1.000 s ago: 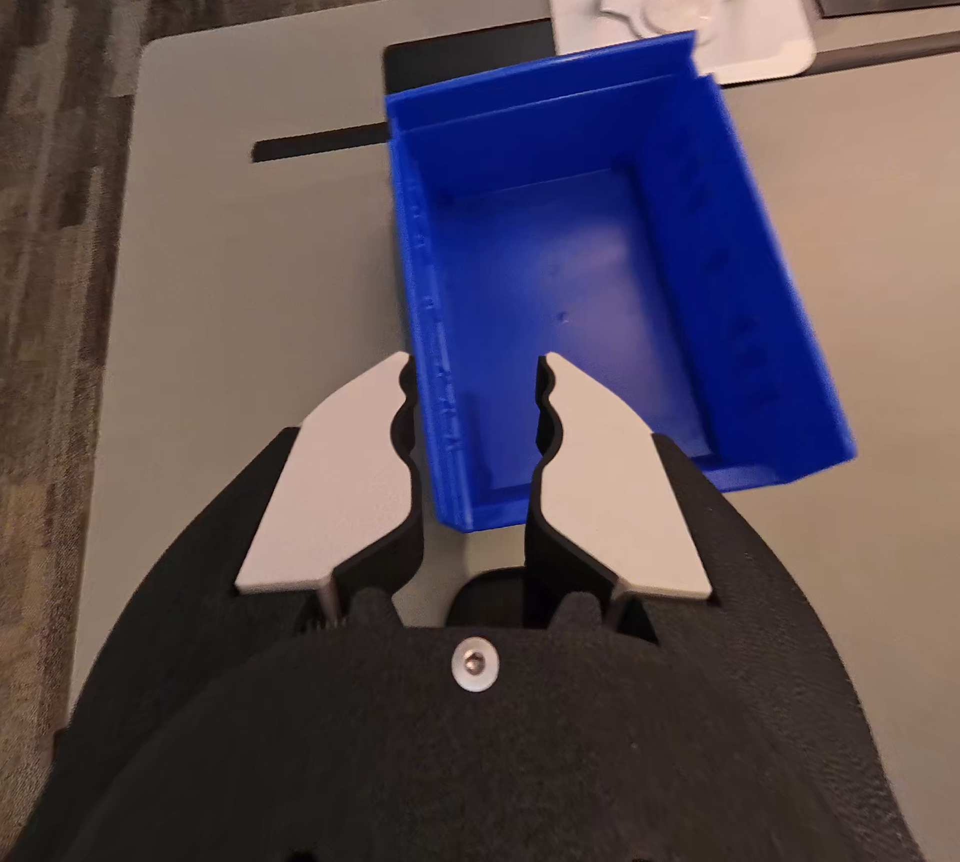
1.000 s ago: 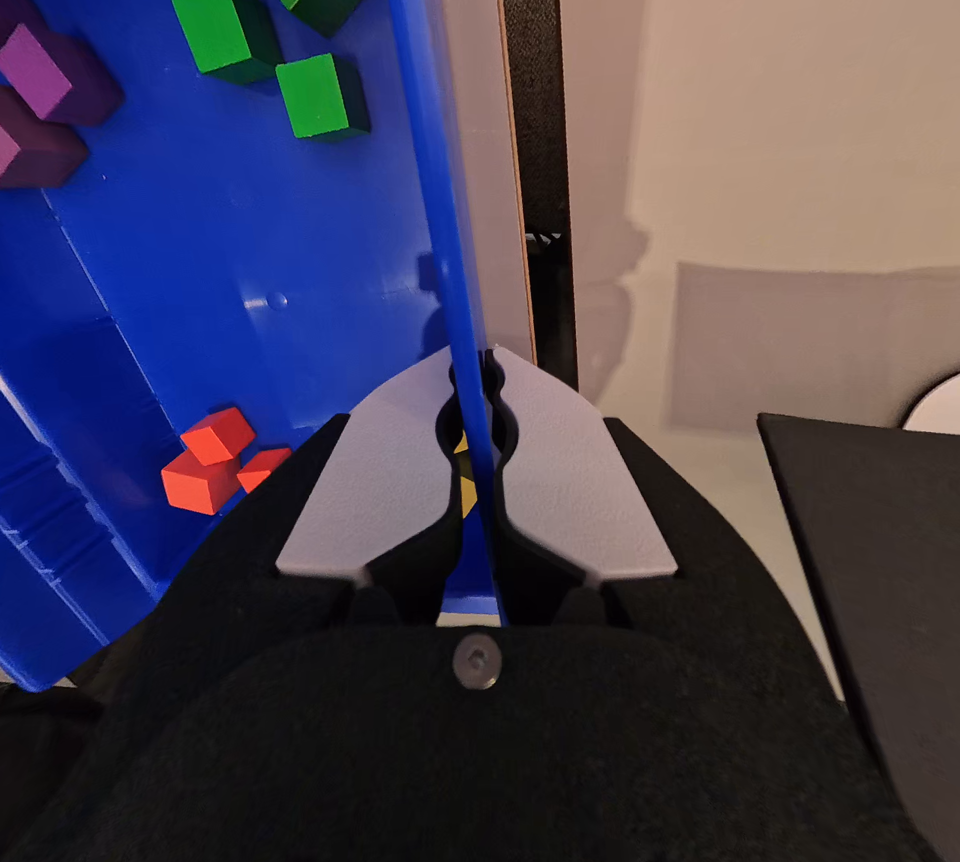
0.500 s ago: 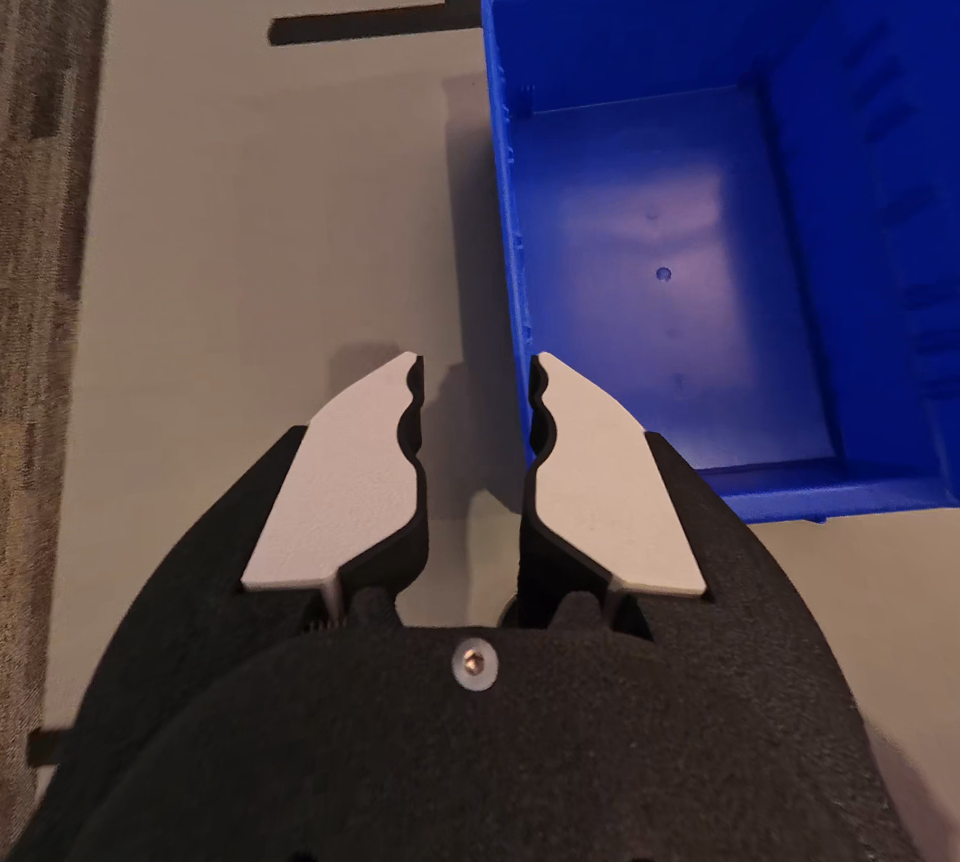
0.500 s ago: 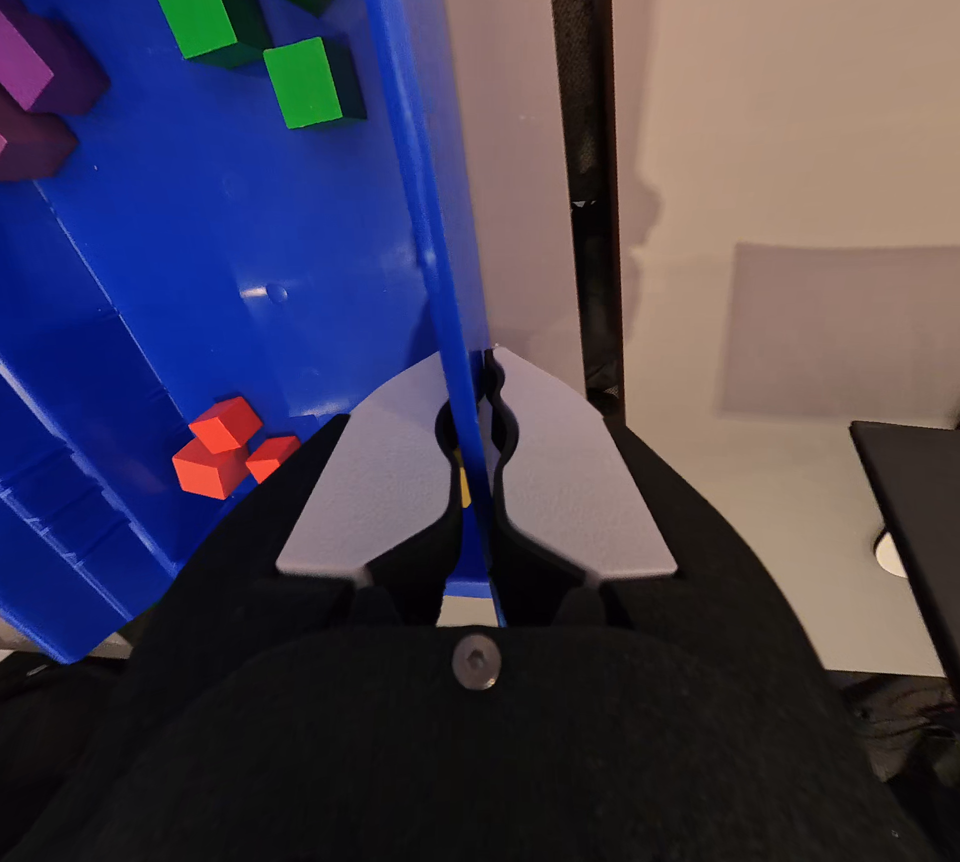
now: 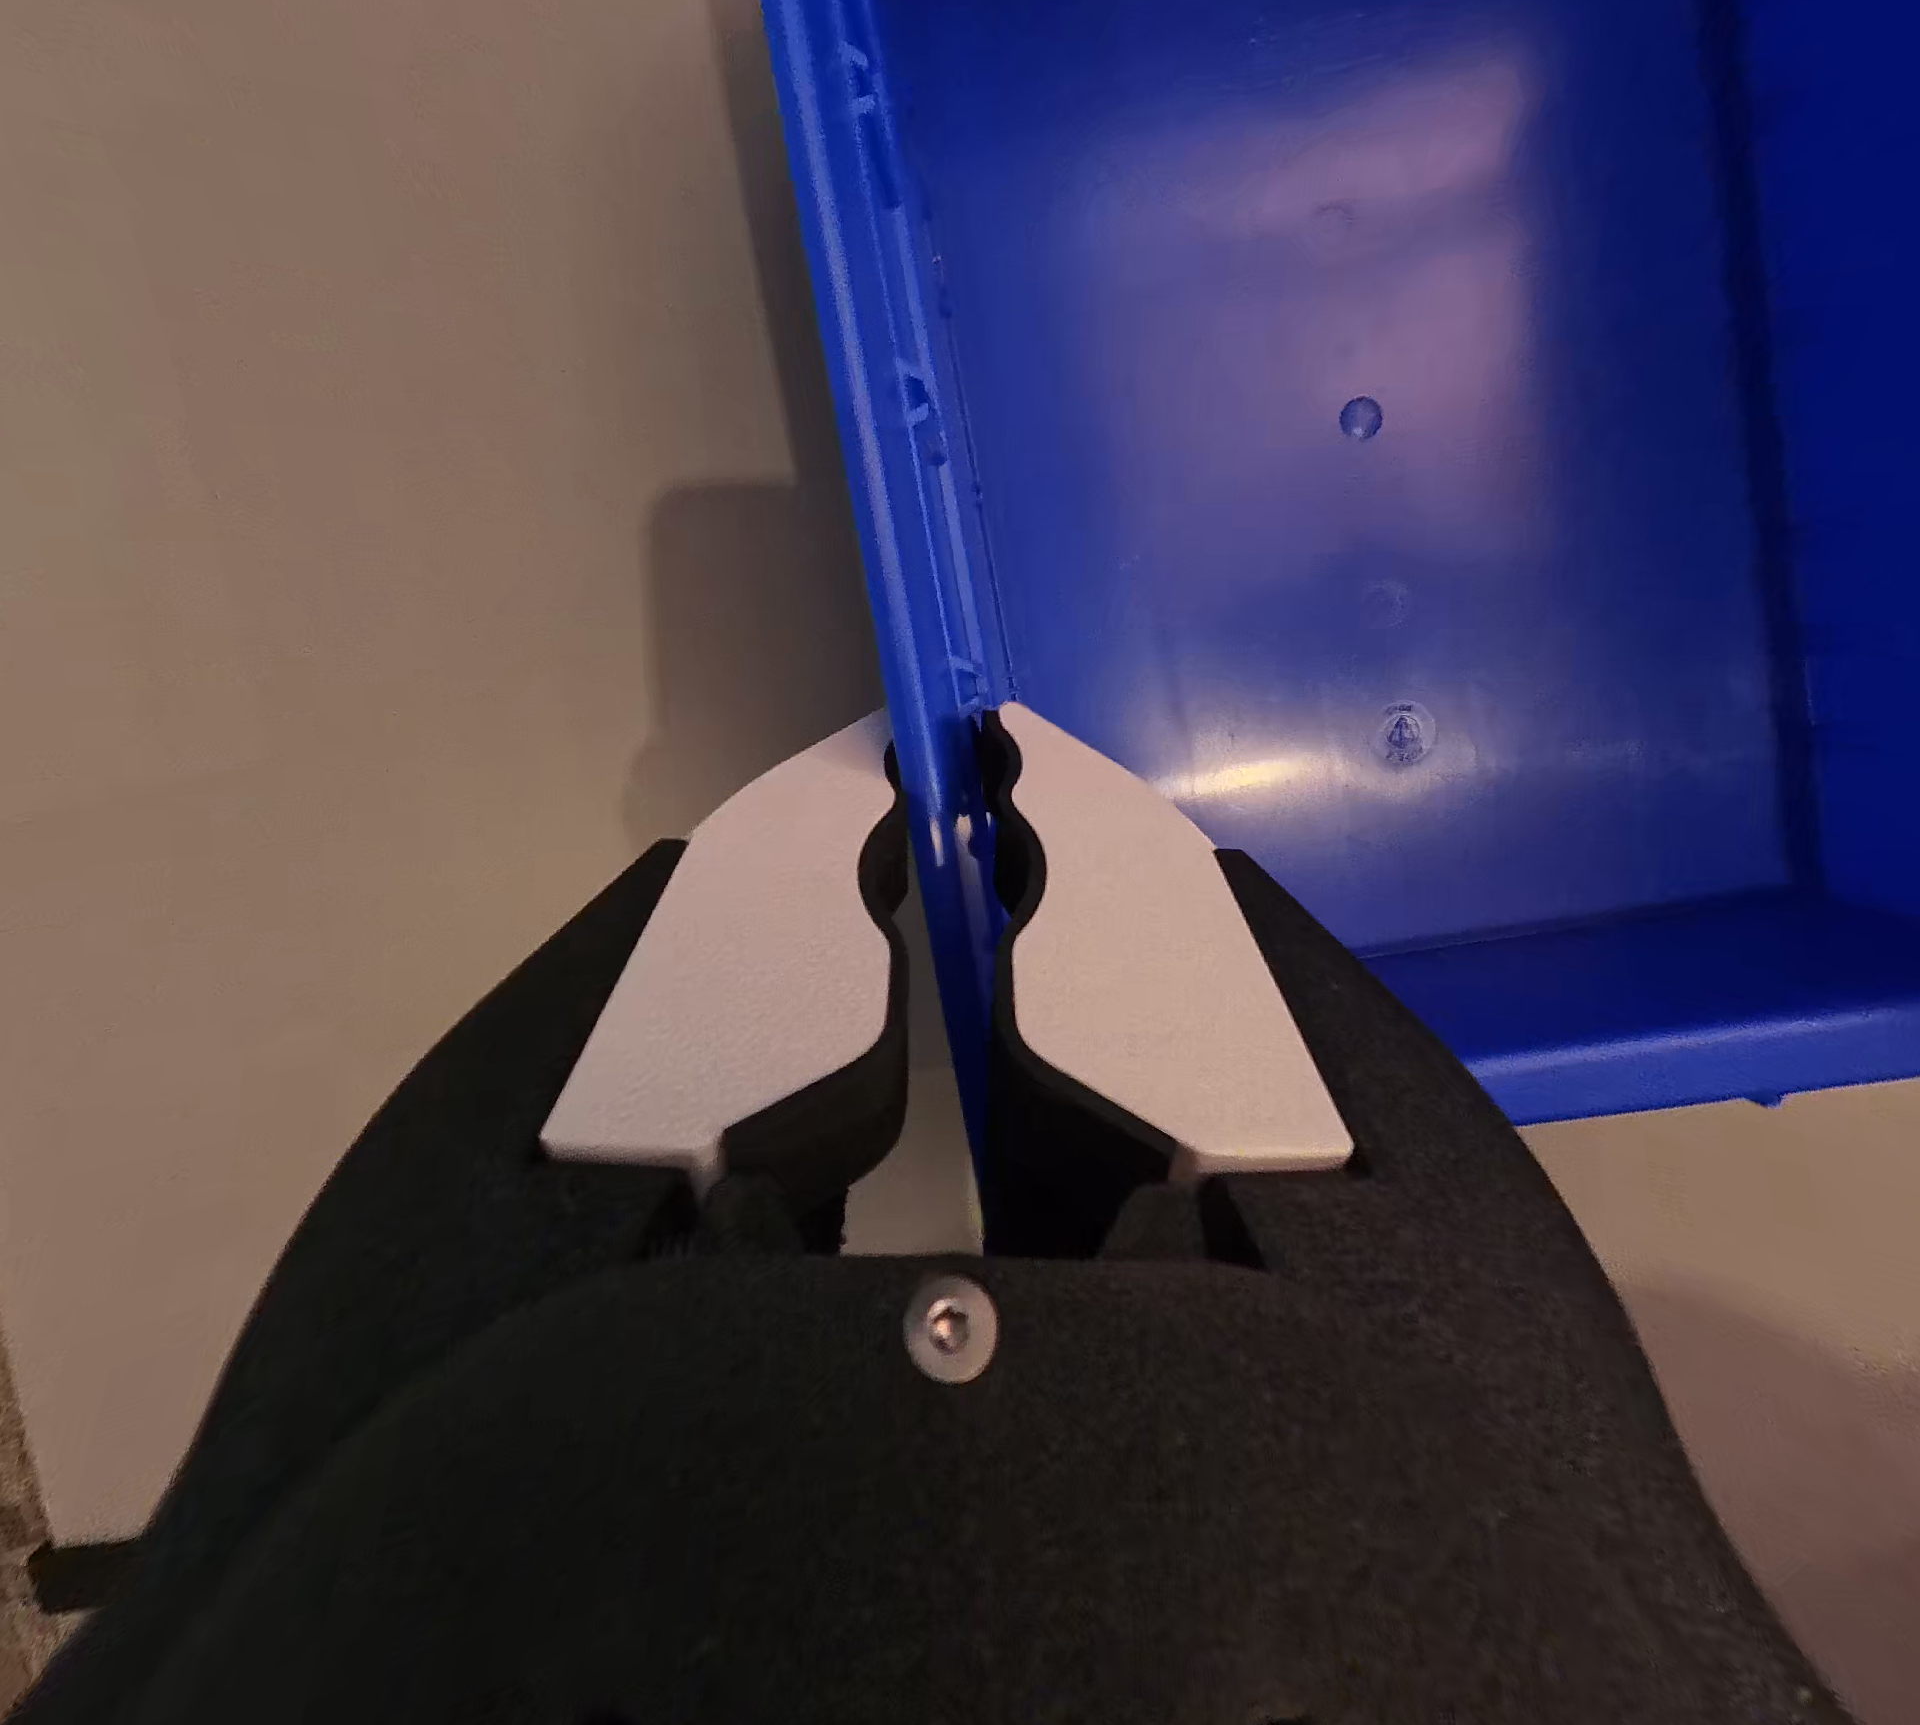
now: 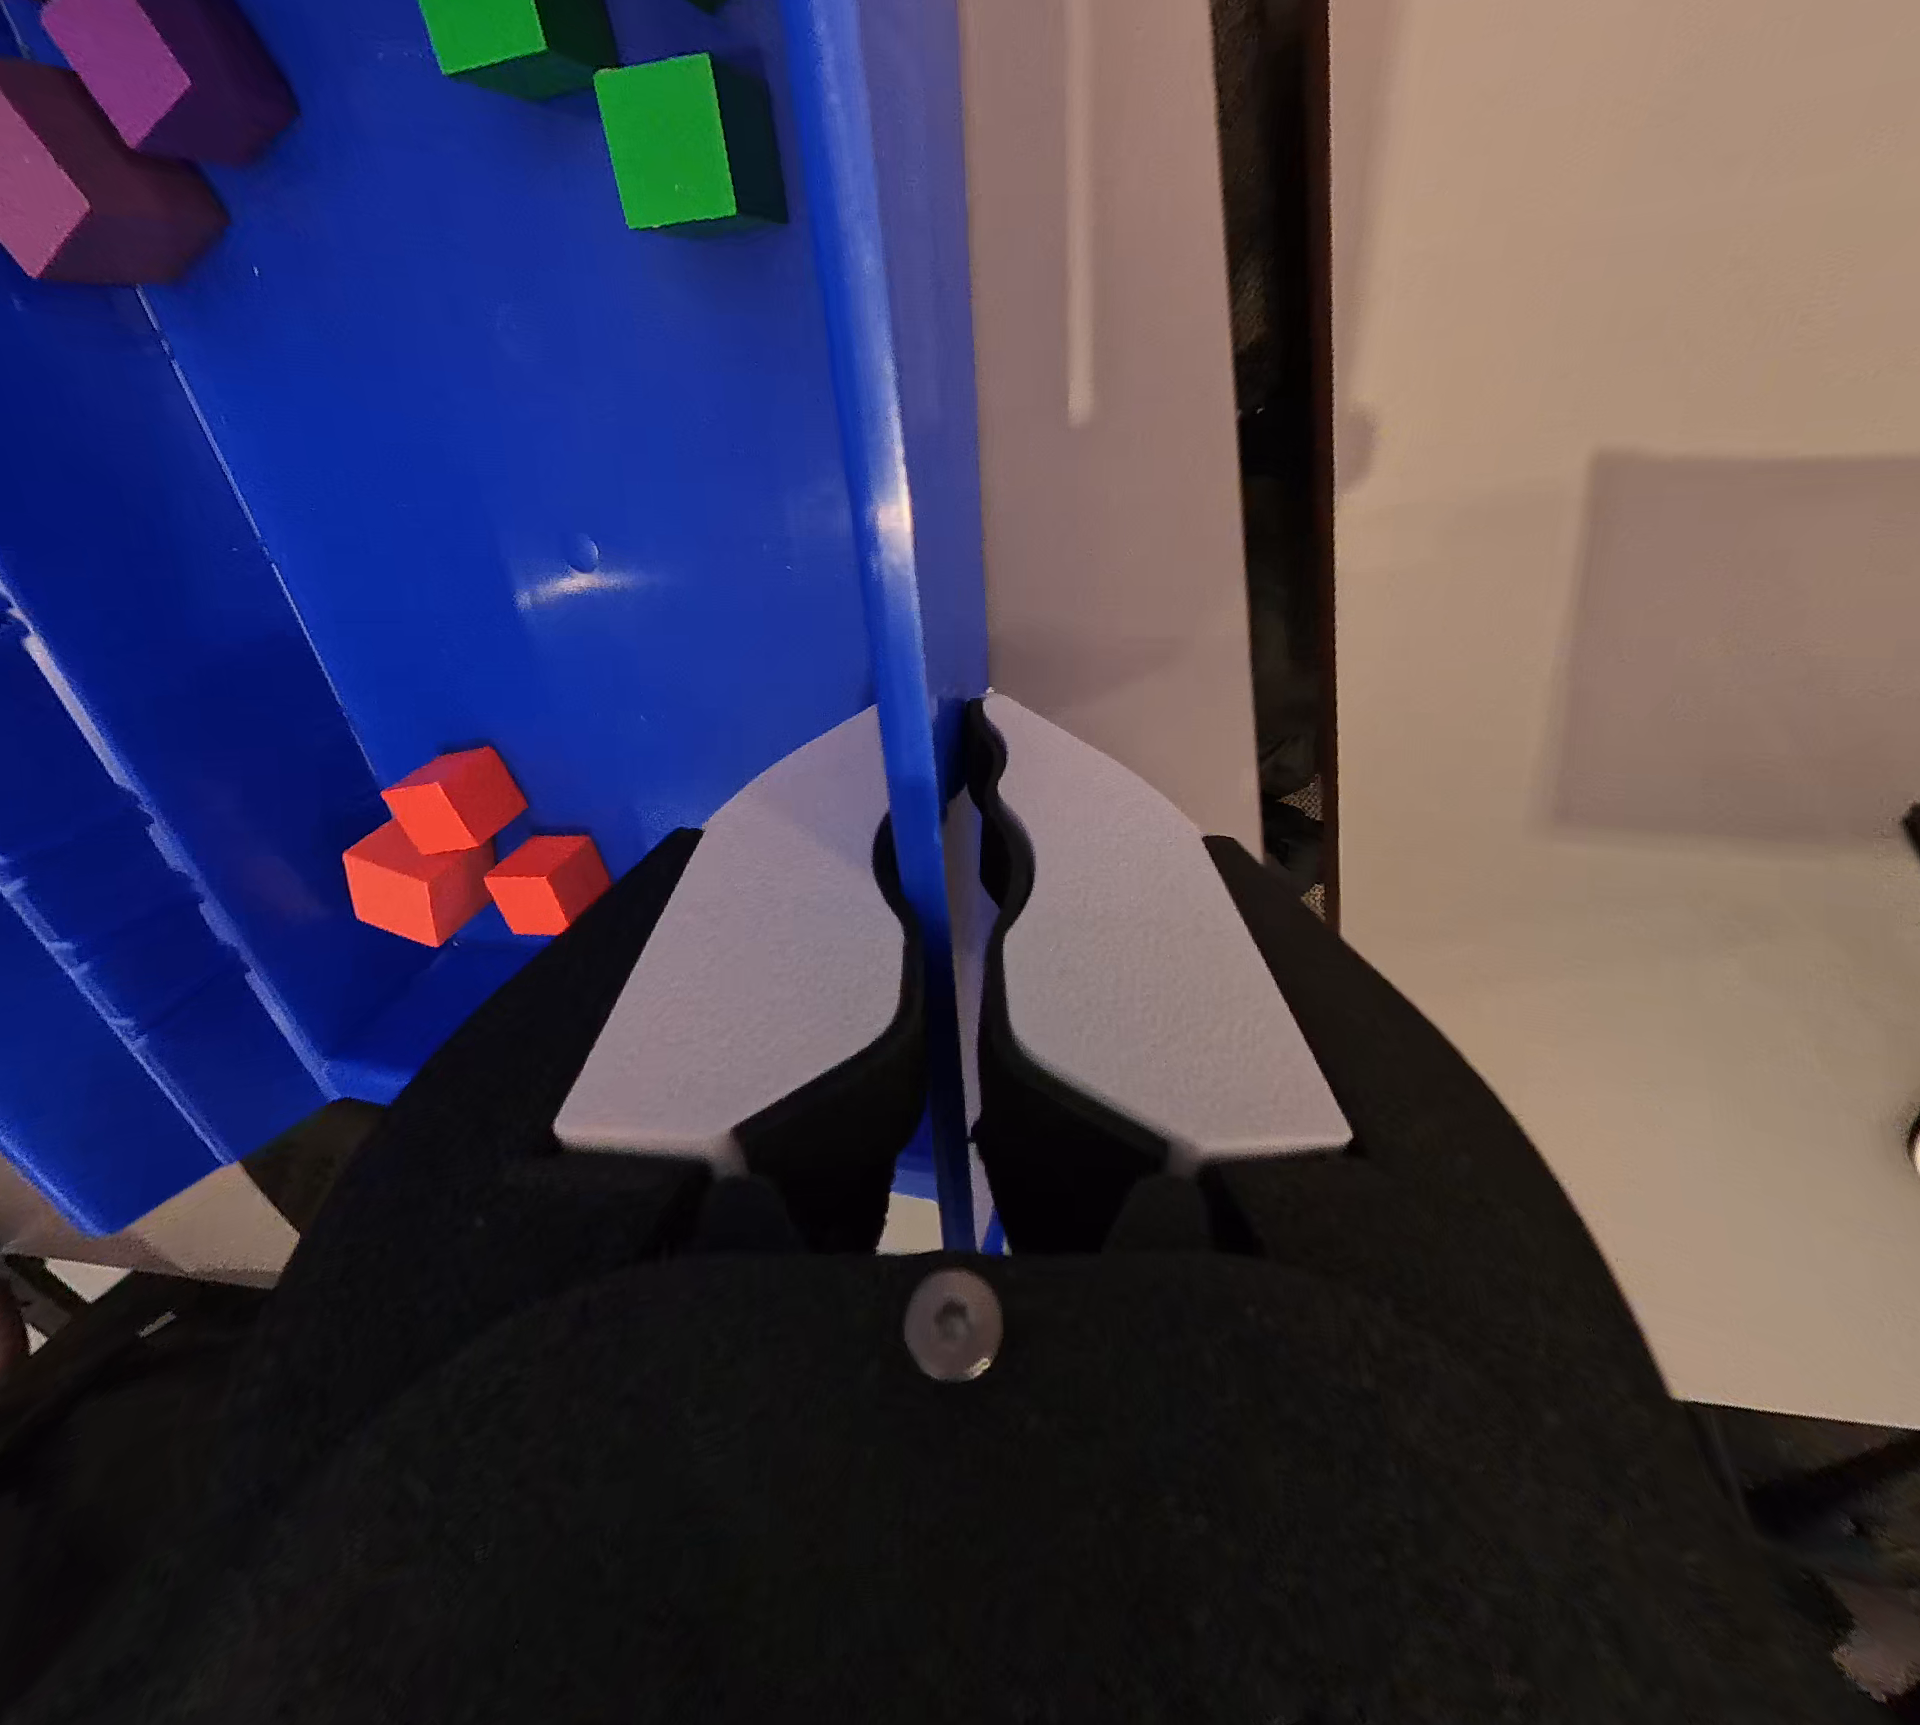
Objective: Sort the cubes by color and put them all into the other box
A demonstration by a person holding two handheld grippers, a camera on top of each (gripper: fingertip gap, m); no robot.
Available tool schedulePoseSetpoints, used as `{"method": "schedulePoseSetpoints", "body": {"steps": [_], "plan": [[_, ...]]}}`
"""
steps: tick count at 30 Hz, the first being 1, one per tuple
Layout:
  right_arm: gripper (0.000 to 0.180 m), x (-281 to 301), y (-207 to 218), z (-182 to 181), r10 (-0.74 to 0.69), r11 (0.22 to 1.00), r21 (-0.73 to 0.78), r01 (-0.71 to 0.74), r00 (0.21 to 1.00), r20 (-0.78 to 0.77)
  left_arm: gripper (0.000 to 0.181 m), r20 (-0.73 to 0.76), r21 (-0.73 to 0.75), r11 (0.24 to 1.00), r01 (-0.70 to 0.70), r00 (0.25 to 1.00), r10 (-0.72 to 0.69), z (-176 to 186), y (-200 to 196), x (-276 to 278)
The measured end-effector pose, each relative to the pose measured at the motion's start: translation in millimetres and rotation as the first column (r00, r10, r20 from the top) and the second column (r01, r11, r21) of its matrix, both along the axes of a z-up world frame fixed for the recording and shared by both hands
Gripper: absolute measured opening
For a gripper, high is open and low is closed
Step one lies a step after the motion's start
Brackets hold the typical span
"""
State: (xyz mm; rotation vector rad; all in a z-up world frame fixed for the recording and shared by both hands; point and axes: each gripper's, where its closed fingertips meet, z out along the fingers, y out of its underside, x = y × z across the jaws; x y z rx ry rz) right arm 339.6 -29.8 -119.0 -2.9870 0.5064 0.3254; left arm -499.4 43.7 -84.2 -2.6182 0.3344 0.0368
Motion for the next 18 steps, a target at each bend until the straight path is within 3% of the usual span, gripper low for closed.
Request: {"method": "schedulePoseSetpoints", "body": {"steps": [18], "plan": [[0.004,-32.5,-10.5,4.6,-0.126,0.99,0.071,0.125,0.992,0.014,0.009,0.079,0.048,0.991,0.123,0.989,-0.126,0.2,0.4,95.1]]}}
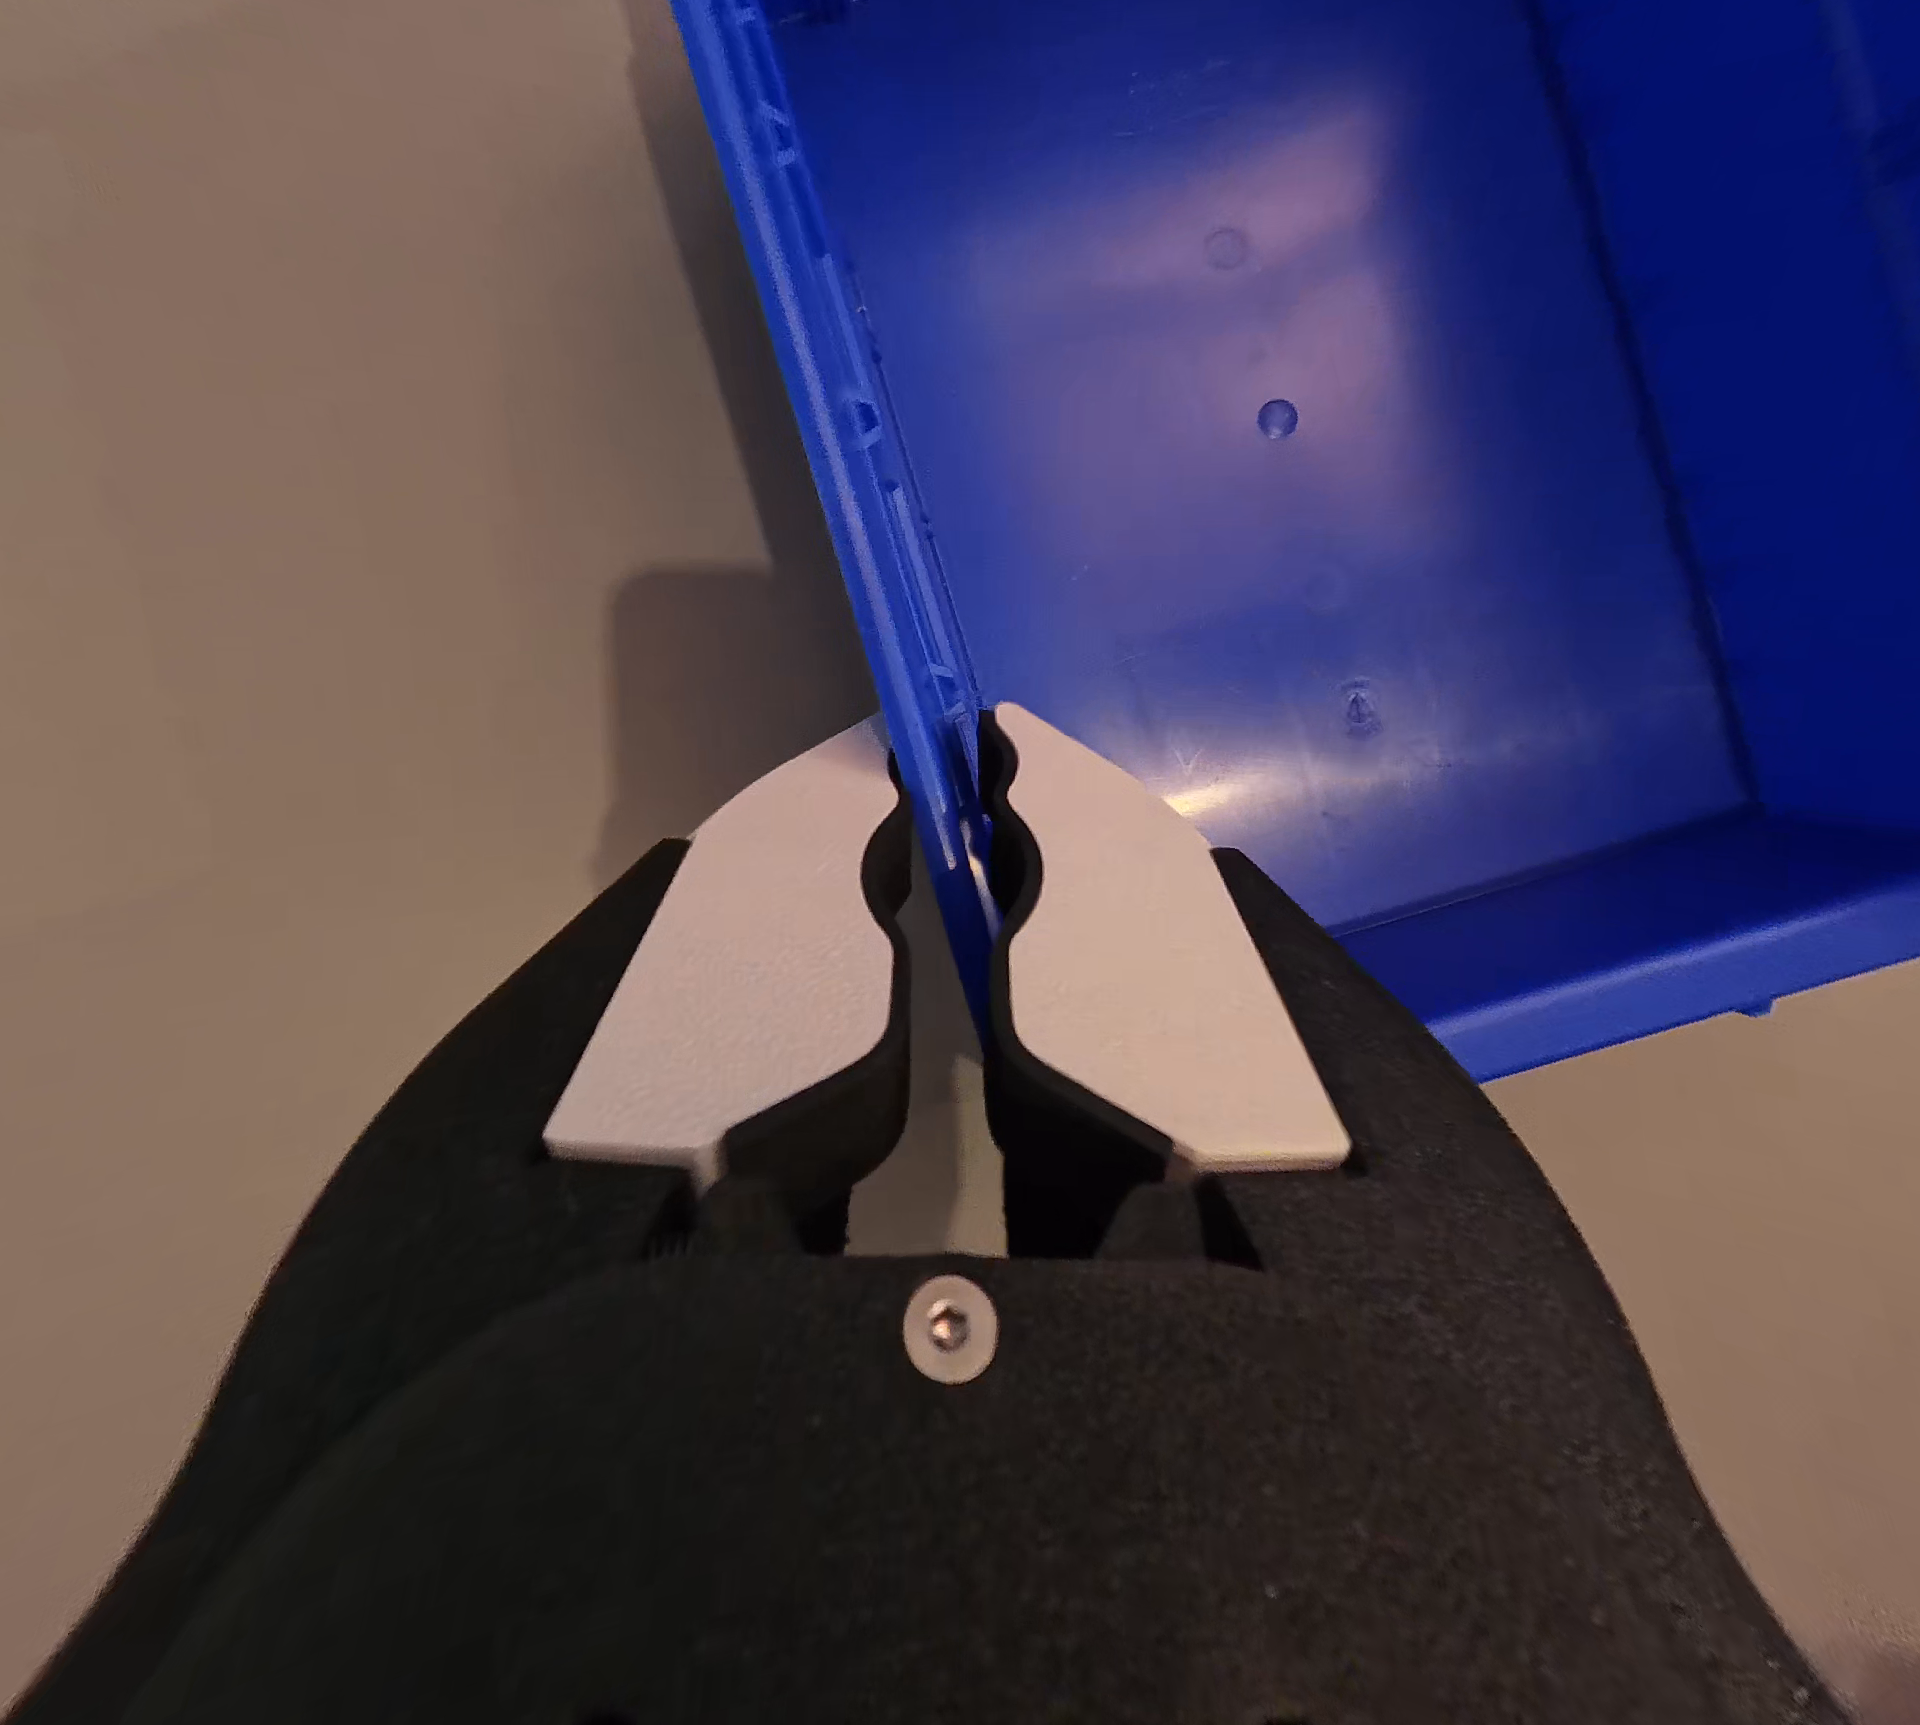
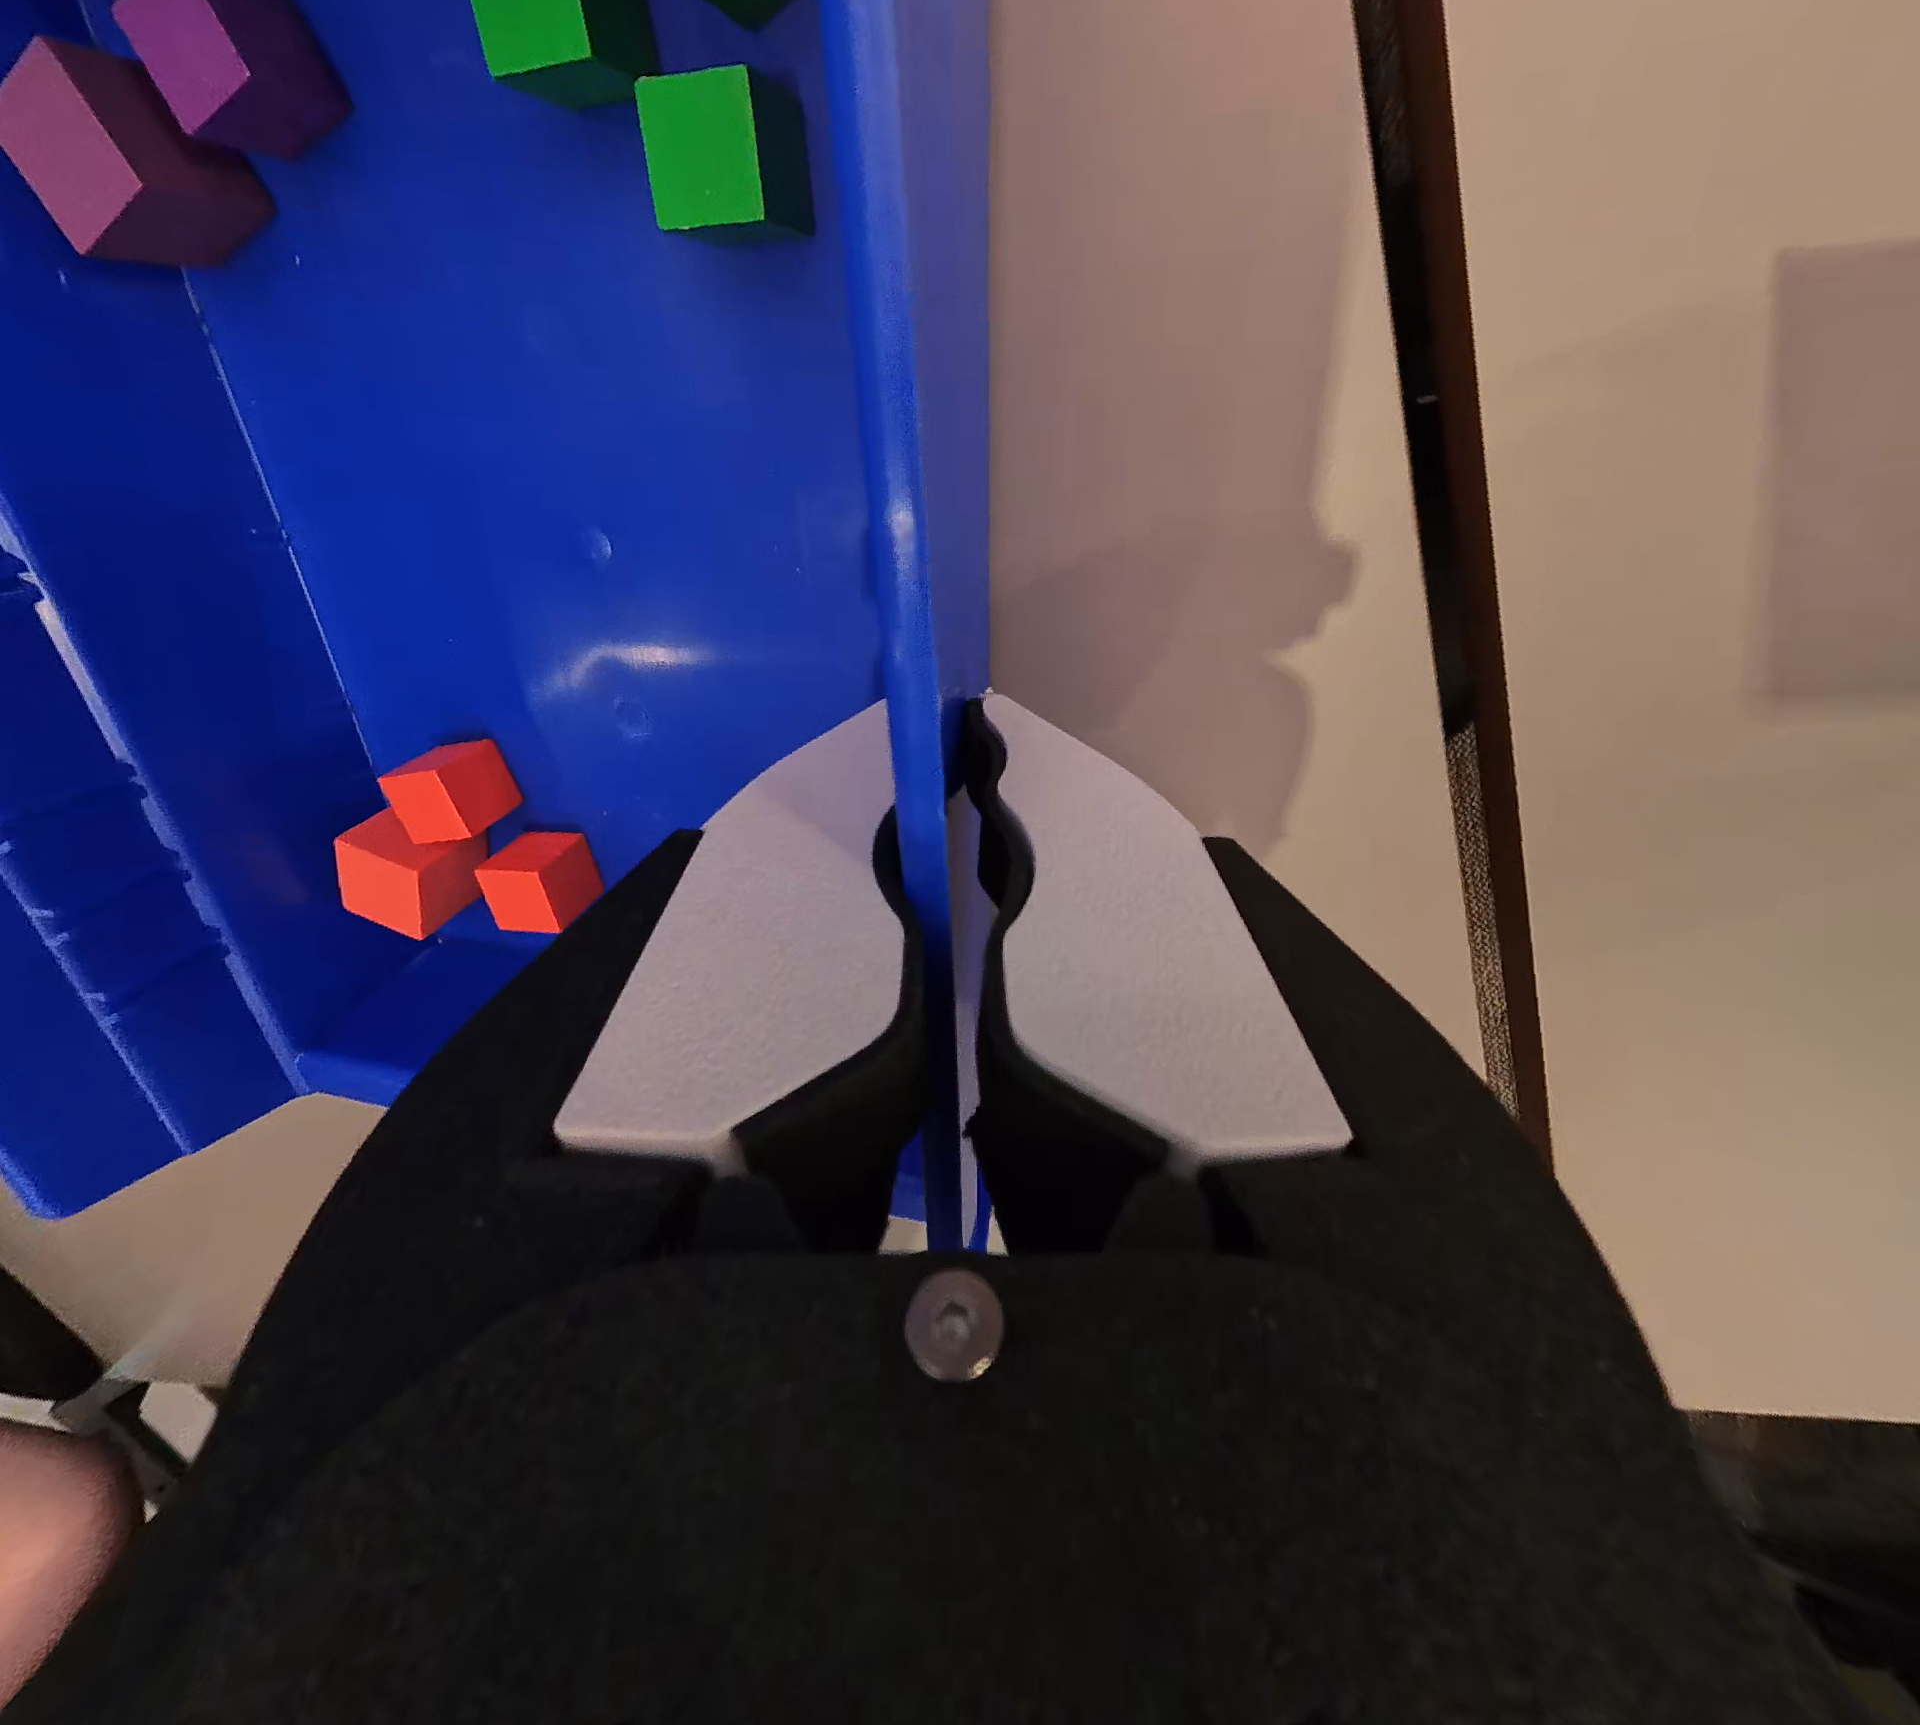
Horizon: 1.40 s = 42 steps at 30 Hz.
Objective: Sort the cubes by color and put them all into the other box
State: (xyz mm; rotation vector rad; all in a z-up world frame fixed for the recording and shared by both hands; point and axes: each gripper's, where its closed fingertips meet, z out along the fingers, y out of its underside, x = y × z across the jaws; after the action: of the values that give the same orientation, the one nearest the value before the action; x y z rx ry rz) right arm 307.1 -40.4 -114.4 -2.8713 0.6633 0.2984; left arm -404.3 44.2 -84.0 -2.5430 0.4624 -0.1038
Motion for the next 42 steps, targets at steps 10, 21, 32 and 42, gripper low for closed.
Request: {"method": "schedulePoseSetpoints", "body": {"steps": [10,21,32,42], "plan": [[0.004,-33.4,-8.6,5.8,-0.016,1.0,-0.005,0.016,0.996,-0.085,0.043,0.072,0.15,0.989,0.016,0.997,-0.027,36.9,-16.7,21.7],[0.004,-101.8,18.6,53.1,0.096,0.995,0.033,-0.092,0.987,-0.131,0.042,0.085,0.344,0.929,-0.136,0.99,0.113,107.5,-83.7,-79.6],[0.004,-233.0,62.9,143.0,0.287,0.958,0.038,-0.285,0.955,-0.074,0.041,0.081,0.367,0.858,-0.359,0.931,0.355,112.5,-168.1,-210.2],[0.004,-430.7,119.8,180.6,0.514,0.858,0.088,-0.507,0.853,-0.095,0.038,0.092,0.395,0.69,-0.607,0.773,0.627,112.4,-255.8,-339.1]]}}
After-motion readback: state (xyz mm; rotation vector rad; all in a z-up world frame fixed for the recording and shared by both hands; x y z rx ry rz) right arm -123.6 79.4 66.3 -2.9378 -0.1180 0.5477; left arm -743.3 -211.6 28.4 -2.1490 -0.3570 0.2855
